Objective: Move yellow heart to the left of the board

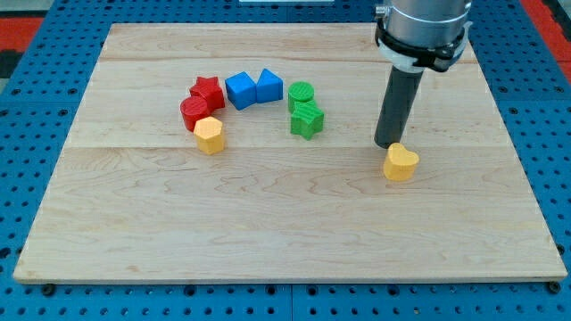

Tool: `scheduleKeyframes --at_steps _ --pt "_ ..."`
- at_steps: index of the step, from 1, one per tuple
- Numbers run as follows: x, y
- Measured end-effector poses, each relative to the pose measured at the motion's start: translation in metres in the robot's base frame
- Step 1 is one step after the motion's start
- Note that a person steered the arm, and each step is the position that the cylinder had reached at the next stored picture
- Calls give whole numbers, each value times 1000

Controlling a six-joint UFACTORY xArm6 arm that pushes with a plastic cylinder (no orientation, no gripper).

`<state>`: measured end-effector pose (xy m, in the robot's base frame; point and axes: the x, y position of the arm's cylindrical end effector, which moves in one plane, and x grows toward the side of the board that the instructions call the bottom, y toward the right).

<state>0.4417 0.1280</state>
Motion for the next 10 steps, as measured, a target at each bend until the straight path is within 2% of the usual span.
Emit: scheduleKeyframes --at_steps 1,2,3,4,6,7,9,10 --pt "-14 13" --pt "-9 48" --pt "26 66" --pt "45 55" --pt "17 -48" --pt "17 -81" --pt "61 -85" --pt "63 -112"
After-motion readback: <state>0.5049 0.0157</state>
